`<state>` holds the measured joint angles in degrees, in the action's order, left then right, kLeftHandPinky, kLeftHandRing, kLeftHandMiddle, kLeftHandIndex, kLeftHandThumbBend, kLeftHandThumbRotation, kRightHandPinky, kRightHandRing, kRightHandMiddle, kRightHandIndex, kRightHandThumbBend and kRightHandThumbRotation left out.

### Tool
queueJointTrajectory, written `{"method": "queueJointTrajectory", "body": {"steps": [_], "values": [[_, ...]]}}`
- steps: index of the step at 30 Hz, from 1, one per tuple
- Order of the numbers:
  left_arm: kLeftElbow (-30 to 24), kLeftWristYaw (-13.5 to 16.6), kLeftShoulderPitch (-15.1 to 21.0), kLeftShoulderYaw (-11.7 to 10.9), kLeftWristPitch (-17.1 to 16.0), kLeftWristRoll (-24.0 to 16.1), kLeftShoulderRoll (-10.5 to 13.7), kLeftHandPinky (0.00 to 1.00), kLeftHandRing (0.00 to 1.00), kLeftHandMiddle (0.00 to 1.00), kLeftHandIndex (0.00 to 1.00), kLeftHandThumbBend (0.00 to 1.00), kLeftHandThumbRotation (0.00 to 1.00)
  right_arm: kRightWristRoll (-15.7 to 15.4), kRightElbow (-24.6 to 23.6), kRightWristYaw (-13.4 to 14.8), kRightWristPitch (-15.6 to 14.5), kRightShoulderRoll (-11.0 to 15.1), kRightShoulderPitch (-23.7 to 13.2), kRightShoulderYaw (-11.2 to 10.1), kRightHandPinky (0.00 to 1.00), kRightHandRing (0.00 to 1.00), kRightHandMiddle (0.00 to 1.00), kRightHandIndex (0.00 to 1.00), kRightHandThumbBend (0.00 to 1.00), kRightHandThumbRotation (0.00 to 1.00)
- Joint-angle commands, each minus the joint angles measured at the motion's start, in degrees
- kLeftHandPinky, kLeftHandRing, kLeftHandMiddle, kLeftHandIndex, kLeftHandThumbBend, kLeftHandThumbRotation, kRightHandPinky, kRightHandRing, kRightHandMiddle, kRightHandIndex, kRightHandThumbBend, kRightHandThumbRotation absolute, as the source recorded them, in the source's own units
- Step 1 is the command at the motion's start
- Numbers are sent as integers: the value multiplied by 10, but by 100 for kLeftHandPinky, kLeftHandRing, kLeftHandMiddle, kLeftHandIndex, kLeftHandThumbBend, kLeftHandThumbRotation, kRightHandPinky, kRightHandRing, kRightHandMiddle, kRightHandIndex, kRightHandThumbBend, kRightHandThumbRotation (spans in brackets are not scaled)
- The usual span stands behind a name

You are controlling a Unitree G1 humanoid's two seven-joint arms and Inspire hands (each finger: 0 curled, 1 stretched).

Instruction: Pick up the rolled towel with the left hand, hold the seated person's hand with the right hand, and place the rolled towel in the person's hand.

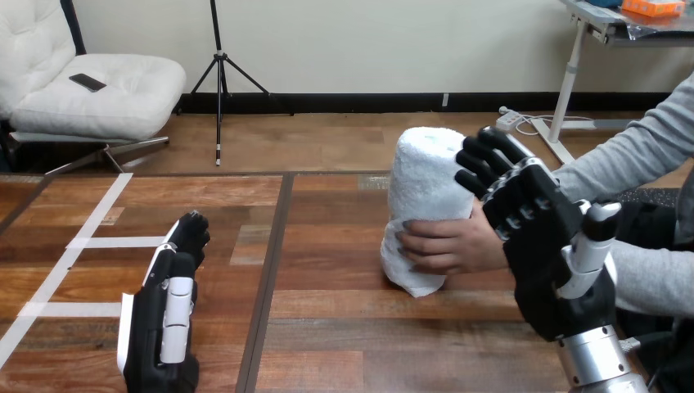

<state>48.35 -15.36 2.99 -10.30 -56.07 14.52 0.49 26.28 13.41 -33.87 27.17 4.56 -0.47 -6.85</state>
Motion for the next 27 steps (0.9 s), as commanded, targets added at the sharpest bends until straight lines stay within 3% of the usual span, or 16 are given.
{"method": "queueJointTrajectory", "body": {"steps": [1, 11, 27], "values": [[-37, -19, 13, 8, 5, 13, -14, 95, 92, 90, 87, 71, 93, -13, -16, -13, 15, 2, -11, 9, 93, 89, 87, 84, 100, 100], [-125, -29, -18, 22, 8, 12, -15, 95, 92, 91, 87, 74, 94, -29, -3, -35, 26, 5, -6, 11, 94, 90, 88, 86, 98, 100], [-302, -50, -86, 58, 67, 23, -5, 93, 92, 91, 89, 77, 93, -33, -38, -35, 16, 4, 12, 17, 94, 90, 89, 86, 99, 100]]}}
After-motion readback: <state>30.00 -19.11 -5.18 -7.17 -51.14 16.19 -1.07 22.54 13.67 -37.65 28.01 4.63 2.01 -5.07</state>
